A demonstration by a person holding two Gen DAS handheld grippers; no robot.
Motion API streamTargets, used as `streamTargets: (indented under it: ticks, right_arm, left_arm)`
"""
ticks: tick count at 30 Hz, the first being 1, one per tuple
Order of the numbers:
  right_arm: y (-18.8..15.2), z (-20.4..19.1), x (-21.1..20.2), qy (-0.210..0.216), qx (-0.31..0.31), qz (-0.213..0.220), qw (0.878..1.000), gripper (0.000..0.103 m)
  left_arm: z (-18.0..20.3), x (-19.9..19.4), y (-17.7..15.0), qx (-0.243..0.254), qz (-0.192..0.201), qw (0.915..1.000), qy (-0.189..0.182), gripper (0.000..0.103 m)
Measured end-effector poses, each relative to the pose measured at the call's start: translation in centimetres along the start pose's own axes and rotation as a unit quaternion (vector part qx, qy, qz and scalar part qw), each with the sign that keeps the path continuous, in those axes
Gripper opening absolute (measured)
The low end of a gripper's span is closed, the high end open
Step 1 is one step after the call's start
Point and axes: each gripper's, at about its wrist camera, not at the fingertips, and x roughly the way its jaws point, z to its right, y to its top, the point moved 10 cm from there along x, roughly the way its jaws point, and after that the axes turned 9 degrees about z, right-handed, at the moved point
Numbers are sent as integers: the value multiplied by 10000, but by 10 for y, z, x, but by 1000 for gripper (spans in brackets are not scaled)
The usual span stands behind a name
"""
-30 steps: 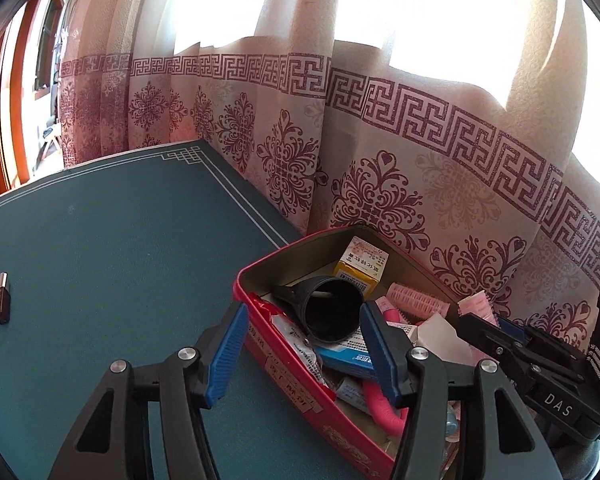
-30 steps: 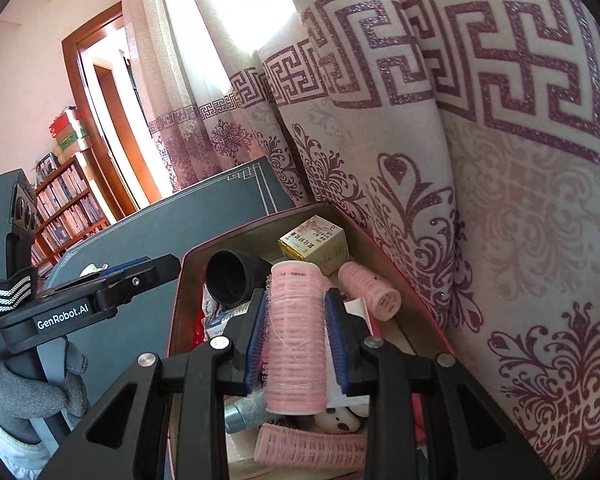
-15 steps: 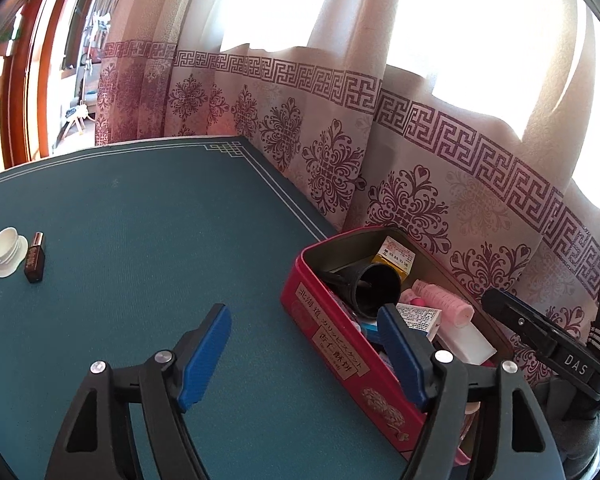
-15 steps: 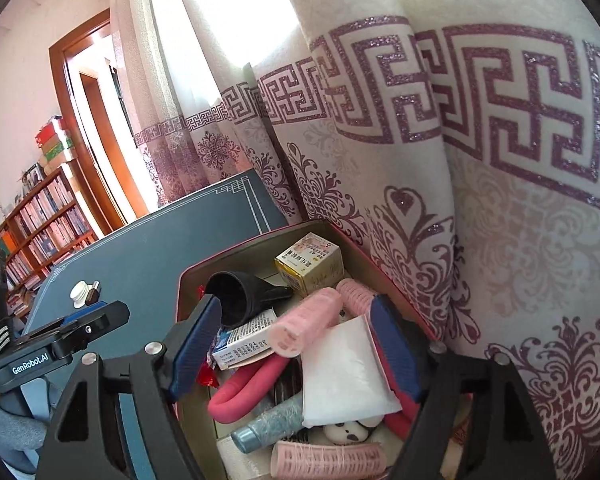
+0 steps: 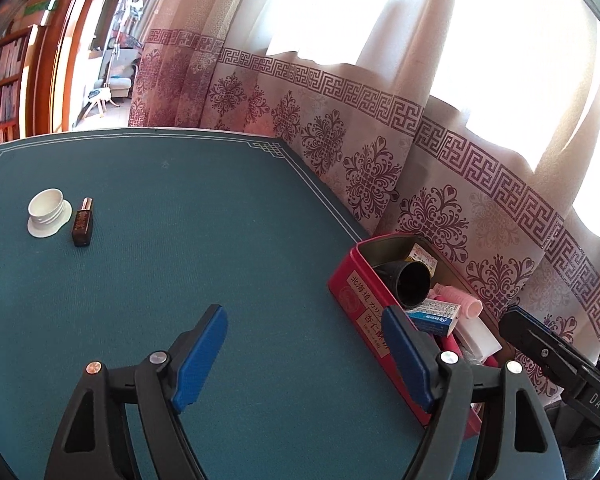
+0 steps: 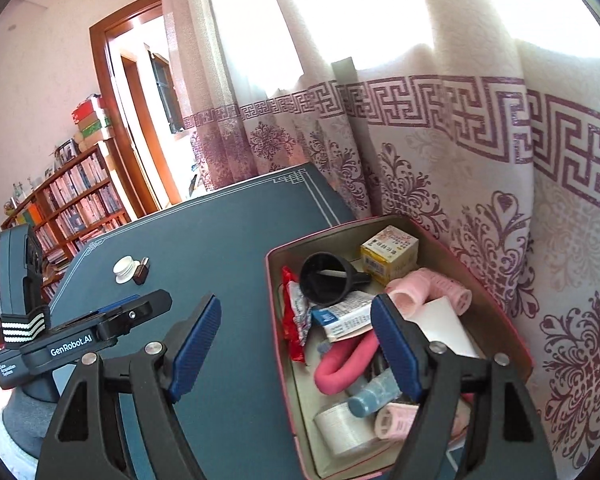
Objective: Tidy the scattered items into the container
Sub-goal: 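Withdraw both tools from the tin toward the cup and bottle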
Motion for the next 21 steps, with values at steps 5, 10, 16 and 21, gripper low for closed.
streamTargets:
  ticks: [5, 10, 16, 21]
  right_arm:
    - [-18, -35, 12, 249, -182, -247, 9992, 80]
    - [-46, -68, 23, 520, -371, -607, 9961, 80]
    - [-86, -95, 40, 735, -687, -1129, 9885, 80]
    - [-115, -91, 57, 708, -549, -1618, 9827, 80]
  left_arm:
    - [-29, -10, -3, -219, 8, 9996, 171, 87]
    - [-50, -16, -6, -290, 39, 9991, 322, 87]
    - [-79, -26, -5, -479, 123, 9970, 592, 87]
    - [-108, -36, -8, -621, 159, 9943, 853, 87]
